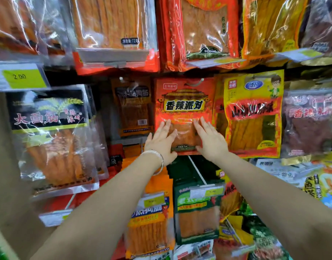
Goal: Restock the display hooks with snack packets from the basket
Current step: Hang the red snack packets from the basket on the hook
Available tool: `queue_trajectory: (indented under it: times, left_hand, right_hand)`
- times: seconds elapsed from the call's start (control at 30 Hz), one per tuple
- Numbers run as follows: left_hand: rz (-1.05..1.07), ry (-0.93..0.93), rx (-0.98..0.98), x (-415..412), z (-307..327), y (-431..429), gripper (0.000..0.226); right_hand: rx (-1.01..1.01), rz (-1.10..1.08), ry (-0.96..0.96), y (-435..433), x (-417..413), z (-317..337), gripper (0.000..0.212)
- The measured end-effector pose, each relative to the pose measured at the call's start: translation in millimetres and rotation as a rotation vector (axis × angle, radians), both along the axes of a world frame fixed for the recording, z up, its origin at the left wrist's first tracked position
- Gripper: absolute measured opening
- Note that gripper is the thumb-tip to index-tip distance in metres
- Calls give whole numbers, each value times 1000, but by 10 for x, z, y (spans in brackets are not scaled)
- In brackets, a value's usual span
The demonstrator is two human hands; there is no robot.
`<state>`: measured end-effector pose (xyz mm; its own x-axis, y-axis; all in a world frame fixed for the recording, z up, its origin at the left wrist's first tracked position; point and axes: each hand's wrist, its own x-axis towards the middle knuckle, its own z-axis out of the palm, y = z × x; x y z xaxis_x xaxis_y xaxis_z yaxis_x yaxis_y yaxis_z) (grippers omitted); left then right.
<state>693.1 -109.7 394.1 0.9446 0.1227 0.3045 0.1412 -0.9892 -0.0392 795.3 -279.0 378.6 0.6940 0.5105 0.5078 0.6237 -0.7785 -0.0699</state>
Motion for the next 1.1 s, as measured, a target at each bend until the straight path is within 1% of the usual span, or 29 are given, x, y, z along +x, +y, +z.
queue_trajectory:
  times: [0.1, 0.17, 0.27, 0.33, 0.4, 0.47, 0.53, 0.6, 0.67, 0.7, 0.73, 0.83, 0.9, 0.97, 1.0, 1.07, 1.1]
  left_hand:
    - [-20, 15, -30, 14, 50, 32, 74]
    - [-75, 0, -71, -31, 103, 8, 68]
    - [-171, -65, -308, -223, 167, -158, 55]
    - [-193, -169, -443, -428, 144, -276, 44]
    - [-209, -305, -504, -736, 26, -402, 31]
    - [-221, -396, -596, -1138, -195, -547, 21]
    - [-187, -387, -747, -1593, -575, -694, 18]
    - [-89, -308, -891, -2078, -1114, -851, 18]
    - [99, -203, -1089, -2643, -1740, -1043, 20]
    - [223, -157, -1205, -2951, -2048, -1139, 21]
    - [355, -100, -1280, -3273, -2344, -1231, 22]
    - [709, 137, -1412, -4220, -3150, -1530, 29]
    - [912, 239, -1465, -4842, -3500, -1751, 29]
    - [1076, 284, -1480, -5388, -3742, -1974, 23]
    - [1133, 332, -1481, -5611, -3812, -2082, 21]
    - [1211, 418, -1489, -5973, -3886, -2237, 21]
    - [1256, 413, -1498, -6111, -3903, -2270, 22]
  right_hand:
    - [-11, -3, 79, 13, -46, 132, 82]
    - [47, 7, 129, -32, -129, 228, 71]
    - [306, 63, 208, -183, -371, 280, 54]
    - [484, 97, 253, -321, -620, 213, 41]
    - [571, 146, 306, -479, -888, 19, 31]
    - [603, 213, 403, -637, -1170, -296, 24]
    - [597, 255, 532, -782, -1503, -728, 19]
    - [586, 258, 686, -931, -1903, -1225, 20]
    - [531, 249, 900, -1094, -2339, -1769, 21]
    - [473, 231, 995, -1172, -2564, -2030, 22]
    - [410, 205, 1076, -1256, -2795, -2278, 25]
    - [254, 142, 1291, -1469, -3457, -2943, 28]
    - [113, 110, 1407, -1552, -3844, -3275, 19]
    - [-111, 91, 1496, -1615, -4181, -3514, 6]
    - [-213, 101, 1524, -1638, -4320, -3595, 5]
    - [-372, 121, 1555, -1657, -4531, -3762, 19]
    - [-433, 131, 1559, -1637, -4621, -3824, 21]
